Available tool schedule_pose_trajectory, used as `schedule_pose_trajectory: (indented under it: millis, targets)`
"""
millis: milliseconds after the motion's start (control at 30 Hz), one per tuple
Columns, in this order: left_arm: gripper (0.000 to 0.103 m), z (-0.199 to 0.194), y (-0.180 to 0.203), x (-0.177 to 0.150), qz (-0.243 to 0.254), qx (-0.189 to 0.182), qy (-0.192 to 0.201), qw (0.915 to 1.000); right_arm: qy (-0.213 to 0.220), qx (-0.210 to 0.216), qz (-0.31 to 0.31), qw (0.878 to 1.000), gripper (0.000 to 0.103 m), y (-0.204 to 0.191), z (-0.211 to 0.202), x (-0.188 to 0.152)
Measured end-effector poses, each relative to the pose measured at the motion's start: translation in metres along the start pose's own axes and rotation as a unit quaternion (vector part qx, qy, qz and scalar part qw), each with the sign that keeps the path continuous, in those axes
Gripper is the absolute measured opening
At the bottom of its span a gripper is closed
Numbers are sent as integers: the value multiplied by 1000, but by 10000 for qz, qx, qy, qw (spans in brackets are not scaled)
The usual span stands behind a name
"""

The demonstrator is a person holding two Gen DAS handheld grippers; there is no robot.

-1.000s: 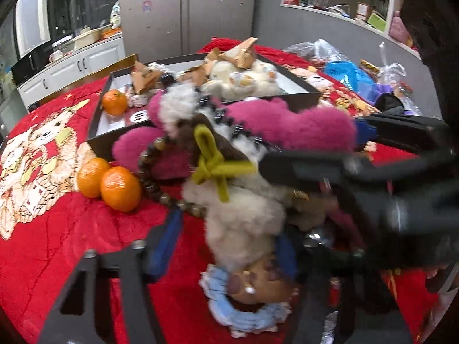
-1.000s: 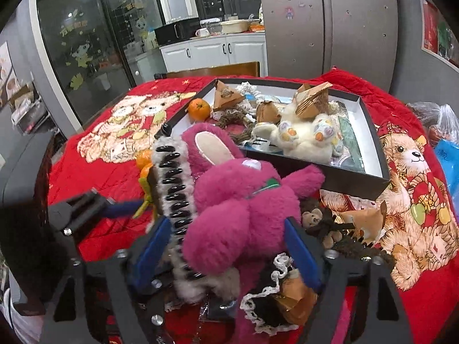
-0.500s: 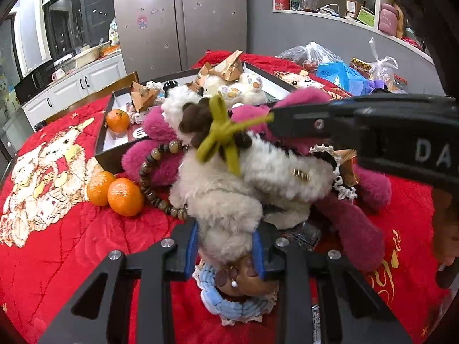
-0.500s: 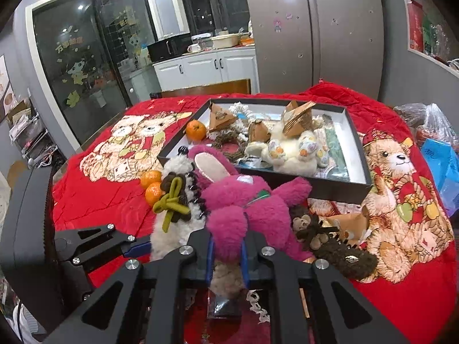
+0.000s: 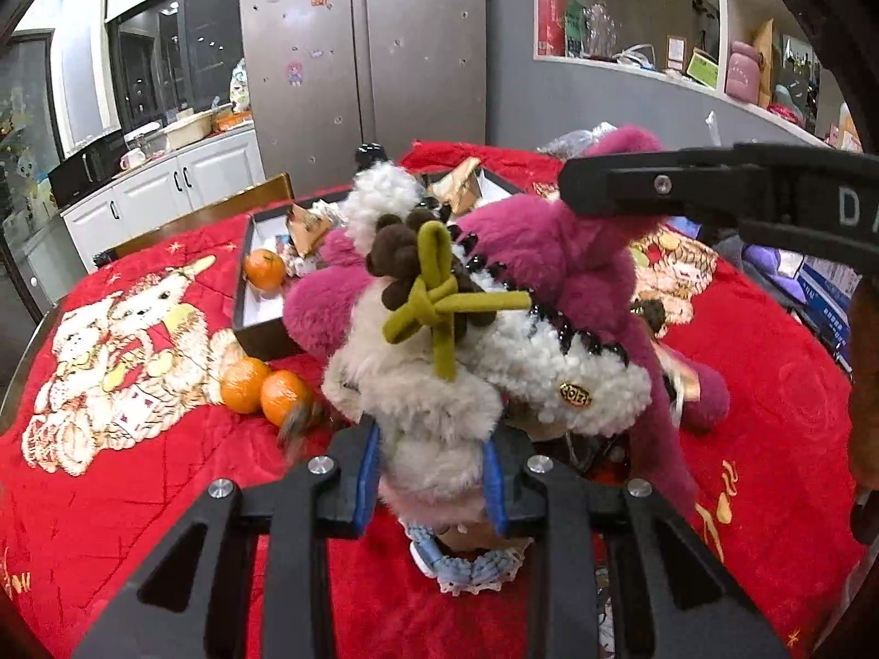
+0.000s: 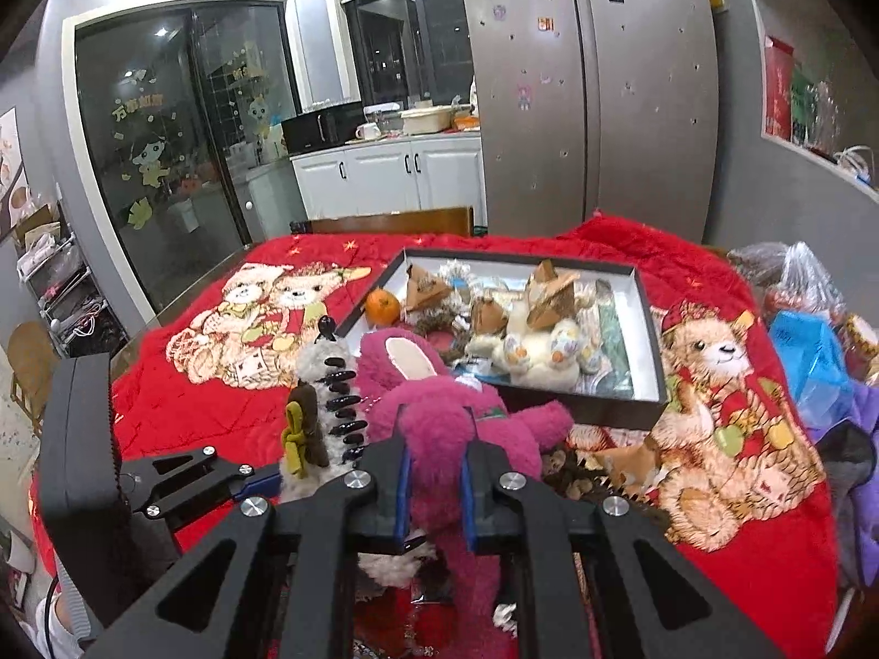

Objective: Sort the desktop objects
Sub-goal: 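Lift both plushes and lower them into the black box, opening both tools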

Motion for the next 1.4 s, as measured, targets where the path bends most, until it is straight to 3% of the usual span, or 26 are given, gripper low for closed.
schedule_pose_trajectory:
  millis: [733,1133,1400]
  targets:
    - [31,-55,-55,54,-571,522,334,9964,634,-75,-312,9975,14,-37,-50,59]
    - [31,-43,-68,86,-683,505,361,9957,734,-233,-289,9966,14,-33,-45,83]
    - [31,-14,-75,119,-629,520,293,9962,735,-359,-252,9963,14,-18,-29,106]
Point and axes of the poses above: each gripper's, at about its wrist camera, not at the fingertips, and z roughly the way its jaws point, y to its right, x to its top, the point moved 3 cm from there along z, roughly the way its jaws point, and after that the axes turned 3 degrees about x, right-handed, at the moved point
